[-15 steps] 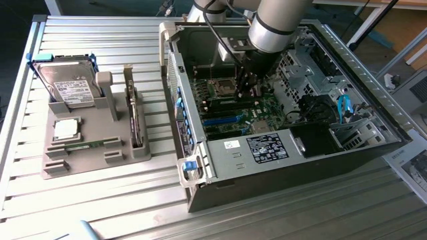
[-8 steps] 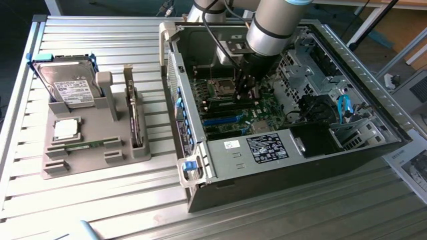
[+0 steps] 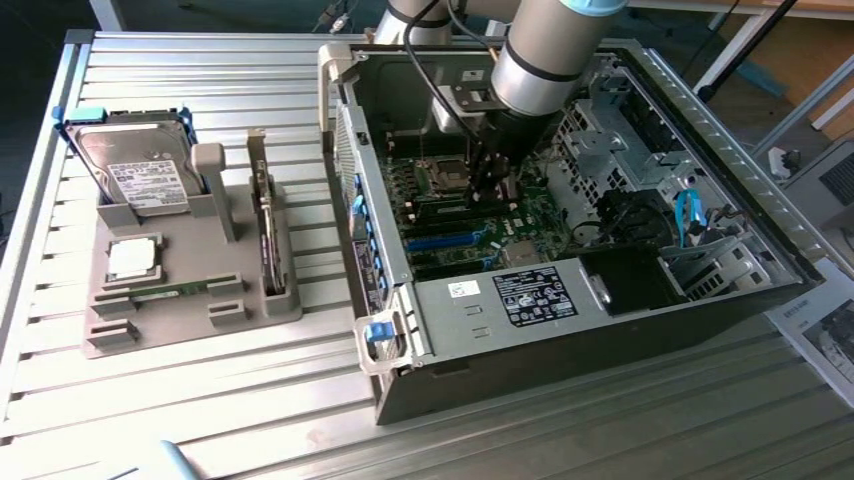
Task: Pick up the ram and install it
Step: 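Insert the ram into the slot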
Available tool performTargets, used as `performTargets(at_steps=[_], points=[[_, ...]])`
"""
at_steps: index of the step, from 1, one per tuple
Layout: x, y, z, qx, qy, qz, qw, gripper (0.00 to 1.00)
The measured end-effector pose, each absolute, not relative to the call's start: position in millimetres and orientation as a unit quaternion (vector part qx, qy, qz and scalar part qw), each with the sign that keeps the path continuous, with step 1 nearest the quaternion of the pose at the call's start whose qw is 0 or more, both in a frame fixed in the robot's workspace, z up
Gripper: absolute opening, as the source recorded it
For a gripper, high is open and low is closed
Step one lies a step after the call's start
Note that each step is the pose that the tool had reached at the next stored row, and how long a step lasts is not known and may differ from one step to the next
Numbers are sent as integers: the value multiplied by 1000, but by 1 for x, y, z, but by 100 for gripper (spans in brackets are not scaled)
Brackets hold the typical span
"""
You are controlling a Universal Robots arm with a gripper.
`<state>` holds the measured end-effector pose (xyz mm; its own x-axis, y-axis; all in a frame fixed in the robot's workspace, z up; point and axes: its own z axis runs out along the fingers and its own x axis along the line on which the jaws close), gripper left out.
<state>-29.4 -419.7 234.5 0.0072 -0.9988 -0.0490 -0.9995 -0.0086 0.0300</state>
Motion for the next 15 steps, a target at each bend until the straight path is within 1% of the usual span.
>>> performTargets(at_steps=[15], points=[[-26,-420,234,-702,712,28,7,12]])
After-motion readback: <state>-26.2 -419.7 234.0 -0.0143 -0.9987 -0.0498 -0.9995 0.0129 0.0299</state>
